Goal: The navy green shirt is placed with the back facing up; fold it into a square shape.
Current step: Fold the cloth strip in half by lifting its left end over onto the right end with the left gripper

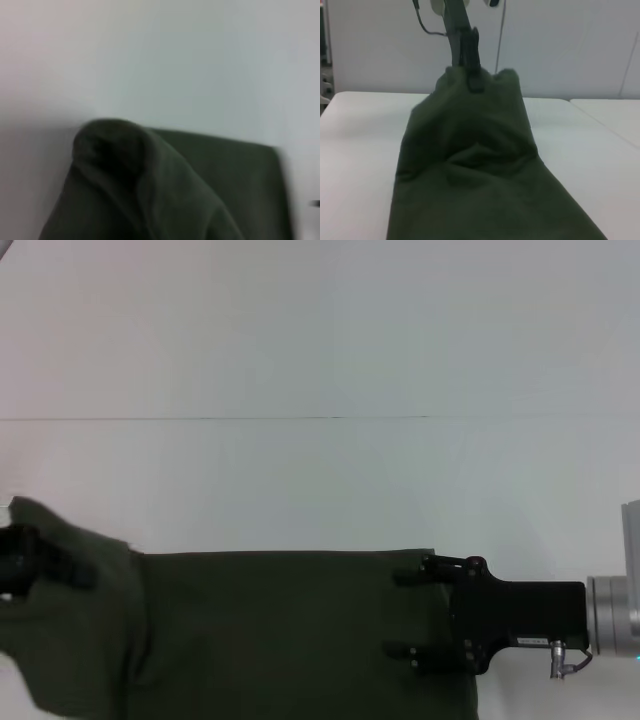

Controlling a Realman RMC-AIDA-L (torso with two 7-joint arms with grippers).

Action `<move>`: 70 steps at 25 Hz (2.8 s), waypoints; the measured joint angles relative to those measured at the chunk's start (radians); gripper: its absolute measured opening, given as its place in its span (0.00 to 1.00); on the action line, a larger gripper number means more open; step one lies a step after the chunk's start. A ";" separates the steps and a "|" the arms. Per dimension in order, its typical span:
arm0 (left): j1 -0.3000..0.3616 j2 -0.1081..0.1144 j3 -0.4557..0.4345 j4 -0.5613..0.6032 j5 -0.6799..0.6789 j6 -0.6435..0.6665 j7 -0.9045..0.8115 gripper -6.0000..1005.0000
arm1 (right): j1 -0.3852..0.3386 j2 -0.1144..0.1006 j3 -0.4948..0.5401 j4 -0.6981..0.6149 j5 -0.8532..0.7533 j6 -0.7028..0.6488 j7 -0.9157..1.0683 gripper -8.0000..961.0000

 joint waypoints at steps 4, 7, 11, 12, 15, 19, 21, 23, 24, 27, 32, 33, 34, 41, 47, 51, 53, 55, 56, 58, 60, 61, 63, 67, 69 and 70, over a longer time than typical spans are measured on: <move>-0.012 -0.023 -0.001 -0.013 -0.128 0.038 -0.042 0.14 | -0.017 -0.001 0.001 -0.003 0.008 0.002 0.000 0.88; -0.025 -0.055 0.001 -0.030 -0.184 0.046 -0.068 0.14 | -0.027 -0.001 0.010 -0.004 0.010 0.005 -0.001 0.88; -0.041 -0.096 0.002 -0.060 -0.209 0.041 -0.081 0.14 | -0.036 -0.002 0.026 -0.005 0.010 0.008 -0.003 0.88; -0.046 -0.116 0.001 -0.069 -0.211 0.036 -0.086 0.14 | -0.036 -0.002 0.026 -0.005 0.010 0.008 -0.003 0.88; -0.052 -0.169 0.004 -0.083 -0.213 -0.002 -0.101 0.14 | -0.040 -0.002 0.028 -0.005 0.010 0.009 -0.005 0.88; -0.050 -0.197 0.001 -0.119 -0.233 -0.049 -0.111 0.14 | -0.044 -0.002 0.042 -0.005 0.010 0.008 -0.015 0.88; -0.049 -0.208 0.001 -0.152 -0.246 -0.072 -0.113 0.14 | -0.046 -0.002 0.050 -0.005 0.010 0.005 -0.017 0.88; -0.049 -0.218 0.000 -0.184 -0.250 -0.096 -0.113 0.14 | -0.047 -0.002 0.052 -0.005 0.010 0.004 -0.017 0.88; -0.049 -0.224 0.000 -0.194 -0.251 -0.105 -0.113 0.14 | -0.048 -0.002 0.052 -0.005 0.010 0.003 -0.017 0.88; -0.046 -0.244 0.000 -0.211 -0.253 -0.131 -0.113 0.14 | -0.049 -0.002 0.052 -0.005 0.010 0.003 -0.017 0.88; -0.029 -0.263 -0.002 -0.235 -0.302 -0.159 -0.113 0.14 | -0.049 -0.002 0.052 -0.005 0.010 0.005 -0.018 0.88; -0.027 -0.263 -0.002 -0.238 -0.310 -0.160 -0.113 0.14 | -0.049 -0.002 0.052 -0.005 0.010 0.005 -0.018 0.88; -0.024 -0.263 -0.002 -0.242 -0.319 -0.162 -0.113 0.14 | -0.049 -0.002 0.052 -0.005 0.010 0.005 -0.018 0.88; -0.011 -0.266 -0.002 -0.250 -0.376 -0.164 -0.113 0.14 | -0.049 0.000 0.046 -0.005 0.010 0.009 -0.020 0.88; -0.011 -0.275 -0.001 -0.252 -0.403 -0.161 -0.113 0.14 | -0.047 0.000 0.044 -0.003 0.010 0.011 -0.021 0.88; -0.011 -0.290 0.001 -0.252 -0.405 -0.174 -0.111 0.14 | -0.048 0.000 0.051 0.000 0.010 0.012 -0.026 0.88; -0.010 -0.296 0.000 -0.253 -0.408 -0.188 -0.108 0.14 | -0.048 0.000 0.051 0.000 0.010 0.013 -0.026 0.88; -0.006 -0.302 0.000 -0.254 -0.419 -0.198 -0.107 0.14 | -0.049 0.000 0.051 0.001 0.010 0.013 -0.026 0.88; -0.004 -0.306 0.000 -0.255 -0.425 -0.203 -0.106 0.14 | -0.049 0.000 0.051 0.001 0.010 0.013 -0.026 0.88; 0.000 -0.312 0.005 -0.255 -0.431 -0.213 -0.105 0.14 | -0.050 0.000 0.051 0.001 0.009 0.013 -0.026 0.88; 0.000 -0.318 0.011 -0.255 -0.431 -0.222 -0.102 0.14 | -0.051 0.000 0.050 0.001 0.009 0.014 -0.026 0.88; 0.000 -0.321 0.012 -0.255 -0.431 -0.224 -0.100 0.14 | -0.052 0.000 0.050 0.001 0.009 0.014 -0.026 0.88; 0.000 -0.327 0.013 -0.259 -0.431 -0.229 -0.094 0.14 | -0.054 0.000 0.051 -0.001 0.009 0.014 -0.026 0.88; 0.001 -0.331 0.010 -0.286 -0.432 -0.241 -0.079 0.17 | -0.058 -0.001 0.051 -0.004 0.009 0.014 -0.026 0.88; 0.002 -0.332 0.005 -0.301 -0.438 -0.245 -0.057 0.20 | -0.060 -0.002 0.051 -0.004 0.009 0.014 -0.026 0.88; 0.004 -0.332 0.003 -0.308 -0.446 -0.246 -0.045 0.22 | -0.061 -0.002 0.051 -0.004 0.009 0.014 -0.026 0.88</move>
